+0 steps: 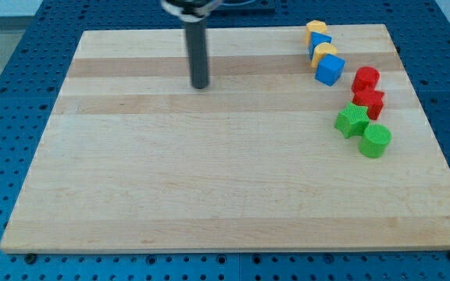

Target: Point your arm at the red circle

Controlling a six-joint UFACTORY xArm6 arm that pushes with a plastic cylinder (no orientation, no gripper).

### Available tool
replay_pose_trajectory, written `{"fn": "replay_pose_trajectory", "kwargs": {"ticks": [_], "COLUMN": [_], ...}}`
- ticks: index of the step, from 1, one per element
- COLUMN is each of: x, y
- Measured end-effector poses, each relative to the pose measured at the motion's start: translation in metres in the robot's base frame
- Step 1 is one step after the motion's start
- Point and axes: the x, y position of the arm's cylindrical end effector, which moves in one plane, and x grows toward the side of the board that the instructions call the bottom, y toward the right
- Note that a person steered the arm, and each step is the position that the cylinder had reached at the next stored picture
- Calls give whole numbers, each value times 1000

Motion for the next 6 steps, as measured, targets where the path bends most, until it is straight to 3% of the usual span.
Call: {"fn": "replay_pose_trajectory", "kwargs": {"ticks": [2, 3, 5, 6], "x": [0, 7, 53, 57], "y": [-89, -65, 72, 147]}}
